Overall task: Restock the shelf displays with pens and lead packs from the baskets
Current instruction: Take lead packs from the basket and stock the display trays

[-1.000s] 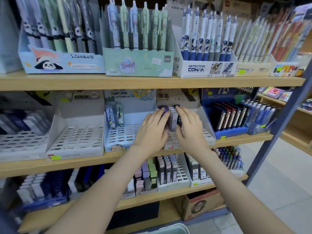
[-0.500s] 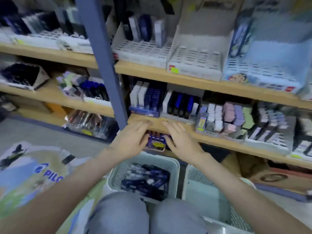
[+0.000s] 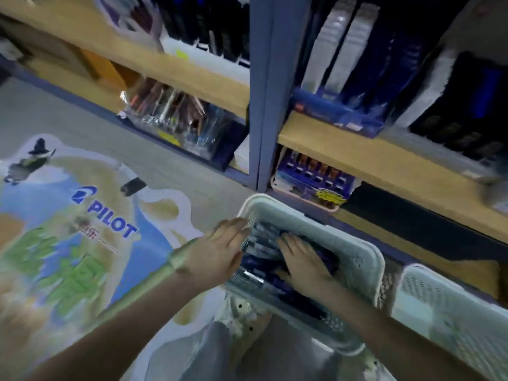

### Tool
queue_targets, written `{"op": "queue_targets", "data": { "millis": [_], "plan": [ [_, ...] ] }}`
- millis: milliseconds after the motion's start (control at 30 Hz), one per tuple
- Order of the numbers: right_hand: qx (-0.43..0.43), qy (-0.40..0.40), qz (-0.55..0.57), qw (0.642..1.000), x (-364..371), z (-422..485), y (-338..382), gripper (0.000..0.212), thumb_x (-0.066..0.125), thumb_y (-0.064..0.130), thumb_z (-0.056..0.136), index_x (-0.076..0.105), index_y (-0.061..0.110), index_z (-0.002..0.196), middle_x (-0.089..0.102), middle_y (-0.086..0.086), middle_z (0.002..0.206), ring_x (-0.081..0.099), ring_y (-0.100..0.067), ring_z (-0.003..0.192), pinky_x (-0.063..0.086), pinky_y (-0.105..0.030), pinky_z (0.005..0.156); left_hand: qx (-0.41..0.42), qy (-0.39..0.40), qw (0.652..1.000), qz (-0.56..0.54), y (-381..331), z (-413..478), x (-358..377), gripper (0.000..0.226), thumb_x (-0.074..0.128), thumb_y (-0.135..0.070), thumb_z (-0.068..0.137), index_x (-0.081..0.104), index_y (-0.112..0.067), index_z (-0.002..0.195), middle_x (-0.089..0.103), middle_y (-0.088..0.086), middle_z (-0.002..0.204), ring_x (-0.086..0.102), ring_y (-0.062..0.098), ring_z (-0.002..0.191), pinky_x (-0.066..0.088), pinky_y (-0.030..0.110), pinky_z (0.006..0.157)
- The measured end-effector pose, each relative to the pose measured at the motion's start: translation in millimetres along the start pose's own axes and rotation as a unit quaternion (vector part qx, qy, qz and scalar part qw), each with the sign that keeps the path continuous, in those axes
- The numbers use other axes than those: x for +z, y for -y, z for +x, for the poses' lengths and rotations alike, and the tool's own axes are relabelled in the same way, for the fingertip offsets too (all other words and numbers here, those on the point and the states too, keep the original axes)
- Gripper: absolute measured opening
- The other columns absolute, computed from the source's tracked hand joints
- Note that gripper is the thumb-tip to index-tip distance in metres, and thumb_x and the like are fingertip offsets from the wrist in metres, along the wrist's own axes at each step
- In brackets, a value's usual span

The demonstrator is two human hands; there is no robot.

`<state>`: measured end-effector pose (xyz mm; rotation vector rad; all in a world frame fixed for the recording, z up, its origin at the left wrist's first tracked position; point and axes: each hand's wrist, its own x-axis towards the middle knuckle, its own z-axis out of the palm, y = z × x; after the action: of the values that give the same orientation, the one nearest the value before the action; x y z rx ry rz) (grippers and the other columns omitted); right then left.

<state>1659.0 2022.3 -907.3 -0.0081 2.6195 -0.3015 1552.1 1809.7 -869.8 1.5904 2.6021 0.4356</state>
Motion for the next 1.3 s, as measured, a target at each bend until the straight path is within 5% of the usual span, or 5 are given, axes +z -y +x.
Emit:
{"op": "queue_targets", "data": {
  "millis": [167,333,700,900,1300],
  "plan": [
    [-0.025,0.061,-0.013,0.998,38,42,12,0.098,0.049,0.064,0.086,-0.01,0.021,0.152,-0.016,-0.009,0.159,-0.016,-0.027,0.146,-0.004,-0.043,0.116,0.007,0.002,1.0,0.003,7,-5,18,0.041,0.051,-0.023,0.089,0.061,0.0,0.122,0.052,0.019,0.138,0.045,0.035,0.129,0.032,0.042,0.112],
    [0.036,0.033,0.024,0.999,46,51,23,0.091,0.049,0.046,0.093,-0.018,0.017,0.149,0.003,-0.011,0.159,0.014,-0.029,0.141,0.018,-0.039,0.112,0.029,0.009,0.999,0.03,6,-4,26,0.042,0.053,-0.02,0.086,0.057,-0.003,0.124,0.047,0.021,0.142,0.042,0.037,0.132,0.035,0.049,0.11],
    [0.0,-0.121,-0.071,0.99,59,50,29,0.069,0.076,0.028,0.063,0.055,-0.002,0.121,0.067,-0.013,0.095,0.062,-0.024,0.085,0.052,-0.03,0.071,0.029,-0.009,0.999,0.043,3,-8,30,0.035,0.054,-0.016,0.088,0.062,-0.004,0.12,0.05,0.019,0.141,0.044,0.036,0.131,0.034,0.05,0.11],
    [-0.027,-0.244,-0.1,0.964,68,42,30,0.03,0.038,0.002,0.088,0.065,-0.001,0.102,0.062,-0.009,0.071,0.06,-0.023,0.061,0.05,-0.03,0.056,0.023,-0.025,0.998,0.058,1,-7,29,0.03,0.055,-0.016,0.09,0.064,-0.003,0.116,0.05,0.019,0.14,0.045,0.036,0.131,0.033,0.05,0.111],
    [-0.055,-0.252,0.079,0.963,35,9,21,0.037,0.081,0.006,0.068,0.066,-0.001,0.102,0.065,-0.01,0.079,0.065,-0.027,0.071,0.054,-0.029,0.064,0.036,-0.063,0.992,0.108,-13,1,30,0.029,0.061,-0.015,0.09,0.066,-0.002,0.116,0.064,0.015,0.123,0.057,0.031,0.118,0.036,0.047,0.109]
  ]
}}
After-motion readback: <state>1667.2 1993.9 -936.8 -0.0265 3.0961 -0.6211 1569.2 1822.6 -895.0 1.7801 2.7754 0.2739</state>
